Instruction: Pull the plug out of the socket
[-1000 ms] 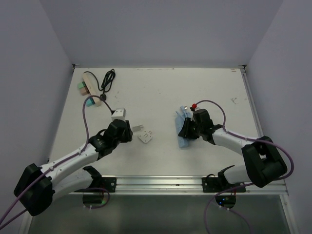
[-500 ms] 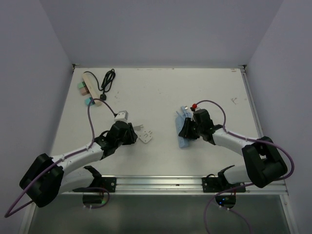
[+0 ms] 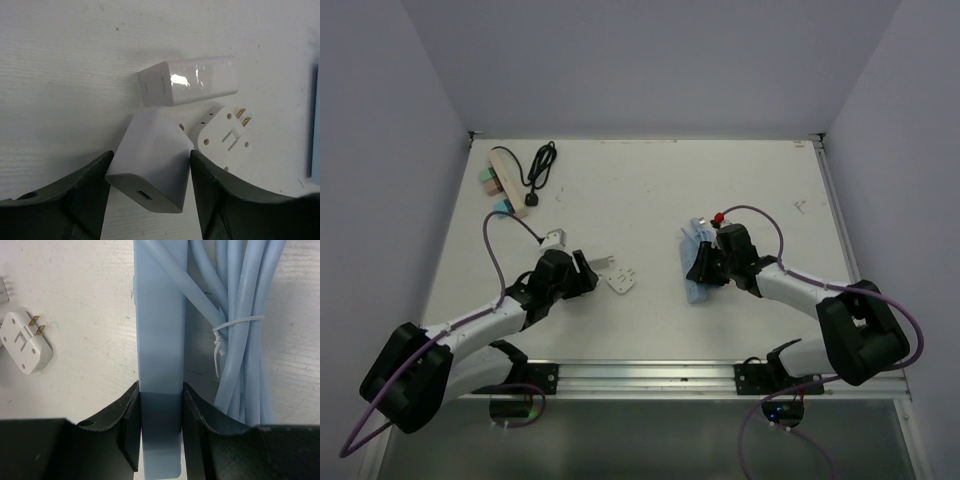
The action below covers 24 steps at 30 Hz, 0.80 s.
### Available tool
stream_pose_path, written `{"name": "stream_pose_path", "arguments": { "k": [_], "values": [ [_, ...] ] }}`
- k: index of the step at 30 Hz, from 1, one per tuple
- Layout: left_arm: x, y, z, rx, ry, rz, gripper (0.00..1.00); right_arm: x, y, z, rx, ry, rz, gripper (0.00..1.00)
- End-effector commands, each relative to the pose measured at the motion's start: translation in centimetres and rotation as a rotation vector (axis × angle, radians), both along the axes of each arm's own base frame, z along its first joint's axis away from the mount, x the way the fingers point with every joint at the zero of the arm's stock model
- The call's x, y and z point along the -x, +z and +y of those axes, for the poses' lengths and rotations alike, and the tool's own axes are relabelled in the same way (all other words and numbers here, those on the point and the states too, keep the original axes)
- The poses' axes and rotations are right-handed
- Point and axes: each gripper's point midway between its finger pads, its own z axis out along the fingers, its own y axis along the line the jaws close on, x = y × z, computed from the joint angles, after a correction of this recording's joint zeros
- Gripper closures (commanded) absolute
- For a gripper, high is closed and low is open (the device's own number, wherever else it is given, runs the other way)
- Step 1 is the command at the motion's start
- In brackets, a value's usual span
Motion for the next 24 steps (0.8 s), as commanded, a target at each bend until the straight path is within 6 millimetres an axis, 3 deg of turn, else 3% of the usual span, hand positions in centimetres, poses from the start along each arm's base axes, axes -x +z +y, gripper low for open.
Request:
{"name": "stream_pose_path", "arguments": {
  "k": [1, 4, 11, 19, 23, 24],
  "values": [
    [0.1, -0.8, 1.7, -0.002, 0.068, 0.017, 0.31, 3.6, -3.9, -3.9, 0.177, -0.031, 0.140, 1.00],
    [0.4, -1.3, 2.2, 0.022, 0.083, 0.026, 0.23, 3.6, -3.8, -3.8, 0.172, -0.027, 0.141, 1.00],
    [0.3, -0.8, 2.6, 0.066, 0.104, 0.015, 0.18, 3.5, -3.5, -3.7, 0.163, -0.029, 0.135, 1.00],
    [0.1, 1.1, -1.6, 0.262, -0.034, 0.005, 0.16, 2.1, -2.7, -3.5, 0.164, -0.071, 0.121, 1.00],
    [-0.2, 3.1, -3.0, 0.316, -0.098, -0.028, 0.14, 1.1, -2.3, -3.8, 0.192, -0.088, 0.113, 1.00],
    [-0.8, 4.6, -3.1, 0.318, -0.103, -0.065, 0.13, 0.6, -2.0, -4.0, 0.200, -0.101, 0.101, 1.00]
  ]
}}
